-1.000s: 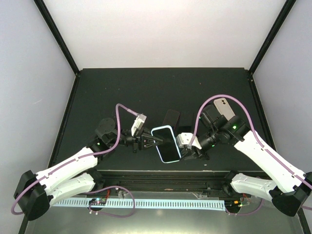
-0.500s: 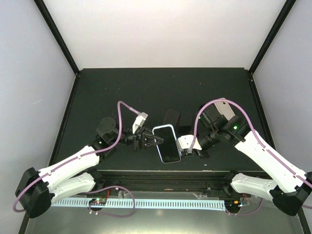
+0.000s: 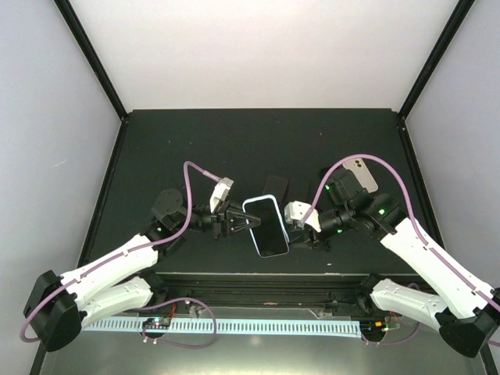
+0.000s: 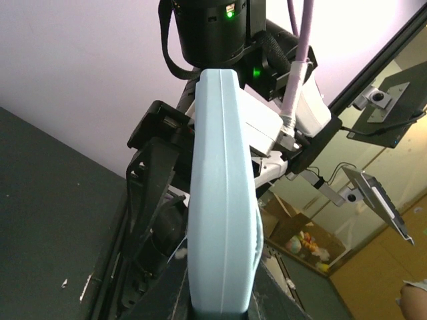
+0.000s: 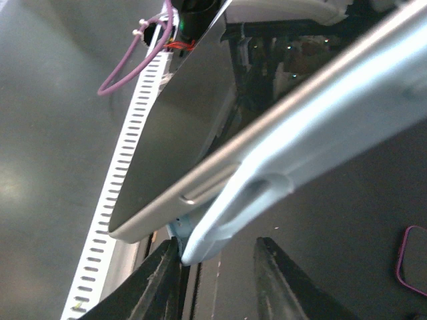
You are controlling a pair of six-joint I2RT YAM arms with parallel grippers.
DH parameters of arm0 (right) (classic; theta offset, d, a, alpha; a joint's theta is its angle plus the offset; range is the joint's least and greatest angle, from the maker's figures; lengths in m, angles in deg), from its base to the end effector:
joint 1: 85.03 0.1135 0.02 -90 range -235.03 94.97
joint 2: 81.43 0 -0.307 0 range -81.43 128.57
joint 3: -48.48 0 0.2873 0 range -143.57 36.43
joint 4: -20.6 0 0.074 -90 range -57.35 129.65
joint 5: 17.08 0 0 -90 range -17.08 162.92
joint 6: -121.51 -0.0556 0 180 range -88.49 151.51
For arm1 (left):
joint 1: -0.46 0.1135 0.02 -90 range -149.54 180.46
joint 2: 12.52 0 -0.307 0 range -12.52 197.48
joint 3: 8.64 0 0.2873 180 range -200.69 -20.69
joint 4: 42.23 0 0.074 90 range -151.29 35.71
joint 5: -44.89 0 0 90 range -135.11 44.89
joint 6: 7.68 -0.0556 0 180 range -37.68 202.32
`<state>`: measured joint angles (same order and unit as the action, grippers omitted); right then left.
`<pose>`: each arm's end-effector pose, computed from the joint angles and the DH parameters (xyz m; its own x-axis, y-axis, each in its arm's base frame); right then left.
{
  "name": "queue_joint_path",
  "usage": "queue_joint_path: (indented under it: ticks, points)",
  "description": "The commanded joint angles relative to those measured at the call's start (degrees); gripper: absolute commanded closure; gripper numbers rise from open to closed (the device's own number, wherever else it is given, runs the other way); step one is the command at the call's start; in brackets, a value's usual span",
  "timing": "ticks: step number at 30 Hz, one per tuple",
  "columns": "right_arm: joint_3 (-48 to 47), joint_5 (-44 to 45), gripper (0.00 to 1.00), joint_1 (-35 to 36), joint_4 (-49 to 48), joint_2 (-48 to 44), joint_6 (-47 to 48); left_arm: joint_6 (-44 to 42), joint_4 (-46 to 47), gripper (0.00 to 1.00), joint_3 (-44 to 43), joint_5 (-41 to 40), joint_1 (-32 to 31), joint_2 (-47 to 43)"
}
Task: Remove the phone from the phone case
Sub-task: Remove the phone case from the phone.
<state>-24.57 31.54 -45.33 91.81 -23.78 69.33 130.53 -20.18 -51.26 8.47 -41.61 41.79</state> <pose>0.1287 0.1546 0.3534 -0.0336 -0.6259 -0.7792 -0.9946 -0.0554 0.0874 0.1389 -0.1856 0.3239 -0.6457 -0.0134 -0.7634 0.7562 -0.1496 -0.6370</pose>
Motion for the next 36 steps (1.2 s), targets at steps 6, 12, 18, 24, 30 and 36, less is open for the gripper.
queue_joint_path:
  ticks: [6, 12, 18, 24, 30, 36]
  points:
    - [-0.1, -0.9, 0.58, -3.4, -25.1, 2.9, -17.9, 3.6, 7.3, 0.98, 1.1, 4.5, -2.8, -2.4]
    - [-1.6, -11.2, 0.52, -4.9, -26.3, 5.3, -22.4, 1.5, 5.5, 0.98, 1.6, 3.8, -3.0, -2.1]
    - [-1.8, -21.1, 0.48, -5.2, -25.2, 4.6, -22.4, -2.3, 0.0, 0.99, 1.7, 2.3, -3.0, -2.8]
    - [1.3, -25.4, 0.55, -5.2, -28.7, 2.6, -27.1, -7.1, -8.1, 0.99, 0.3, -1.9, -3.0, -3.0]
    - [7.1, -22.0, 0.88, -5.1, -29.5, 1.2, -32.2, -7.3, -26.8, 0.98, -5.4, -23.8, -2.7, -3.1]
    - [18.7, -14.7, 0.99, -5.2, -37.5, -4.4, -42.3, -3.0, -25.8, 0.99, -4.8, -38.2, -2.8, -1.2]
